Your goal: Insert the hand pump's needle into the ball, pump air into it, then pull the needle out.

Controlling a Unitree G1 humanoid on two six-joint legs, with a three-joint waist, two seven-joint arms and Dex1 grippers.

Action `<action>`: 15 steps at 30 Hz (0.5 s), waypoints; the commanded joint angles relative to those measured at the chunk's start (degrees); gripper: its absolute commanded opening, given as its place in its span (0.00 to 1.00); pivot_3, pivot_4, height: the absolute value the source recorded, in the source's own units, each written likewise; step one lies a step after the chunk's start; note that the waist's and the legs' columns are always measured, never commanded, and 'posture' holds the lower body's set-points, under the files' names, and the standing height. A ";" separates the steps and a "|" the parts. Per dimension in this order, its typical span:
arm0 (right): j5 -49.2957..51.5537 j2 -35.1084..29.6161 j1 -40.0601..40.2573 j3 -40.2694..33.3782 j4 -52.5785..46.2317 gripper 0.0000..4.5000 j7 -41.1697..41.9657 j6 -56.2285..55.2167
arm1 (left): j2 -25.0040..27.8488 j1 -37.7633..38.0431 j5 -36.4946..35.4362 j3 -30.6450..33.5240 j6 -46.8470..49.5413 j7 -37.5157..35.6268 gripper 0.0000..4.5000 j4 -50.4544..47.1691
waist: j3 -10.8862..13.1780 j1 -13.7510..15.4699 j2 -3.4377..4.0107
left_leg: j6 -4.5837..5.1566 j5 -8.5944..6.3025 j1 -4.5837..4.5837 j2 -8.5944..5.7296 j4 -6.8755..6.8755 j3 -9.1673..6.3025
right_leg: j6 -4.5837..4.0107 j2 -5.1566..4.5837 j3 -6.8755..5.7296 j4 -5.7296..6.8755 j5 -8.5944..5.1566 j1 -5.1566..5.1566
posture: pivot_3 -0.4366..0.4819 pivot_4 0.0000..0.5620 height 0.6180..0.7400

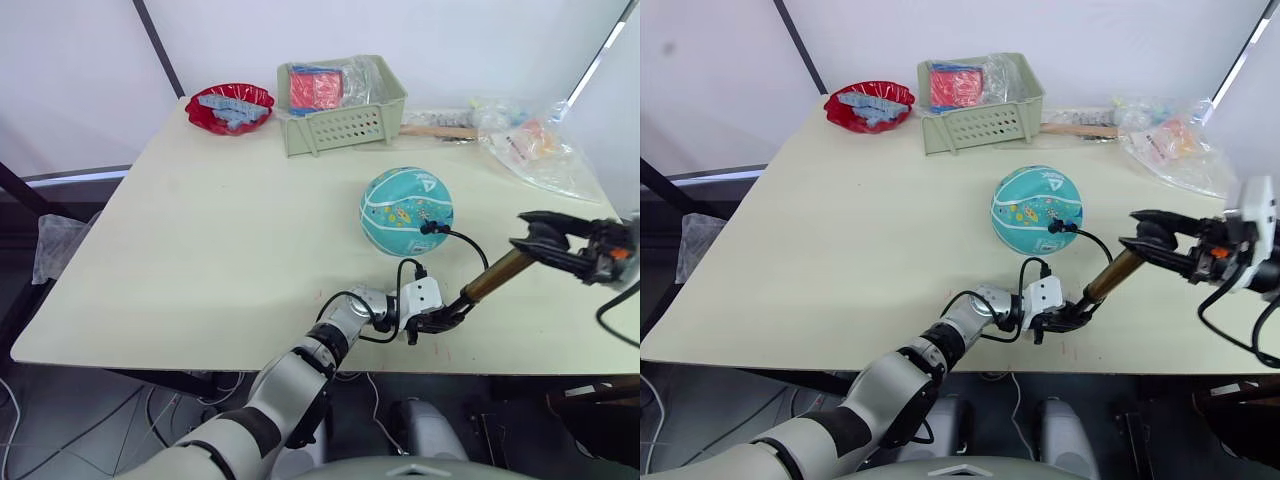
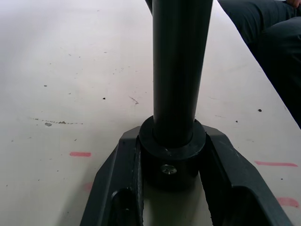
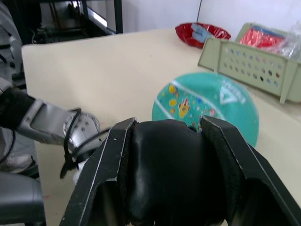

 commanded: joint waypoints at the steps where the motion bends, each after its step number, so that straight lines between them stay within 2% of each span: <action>1: -5.65 1.97 3.12 6.58 2.61 0.36 -0.89 -0.93 | -2.78 1.00 1.62 -0.49 1.22 0.71 0.26 2.05 | -0.04 -0.02 -0.03 | 0.00 0.00 0.00 0.00 0.00 0.00 | 0.00 0.00 0.01 0.00 0.00 0.00 | 0.48 0.27 0.96; 10: -12.69 5.88 4.38 12.38 6.36 0.36 -2.86 -7.42 | -1.27 1.73 1.48 -0.29 0.87 0.15 0.26 1.57 | -0.19 -0.04 -0.19 | 0.00 0.00 0.03 0.02 -0.02 0.00 | -0.01 0.00 -0.01 0.00 0.00 0.01 | 0.48 0.27 0.96; 15: -11.80 6.43 4.18 11.78 4.99 0.36 -3.73 -8.00 | 0.26 2.60 1.47 -0.29 0.60 -0.75 0.26 1.03 | -0.21 -0.04 -0.23 | 0.00 0.00 0.04 0.02 -0.03 -0.01 | -0.02 0.01 -0.04 0.00 0.00 0.02 | 0.48 0.27 0.96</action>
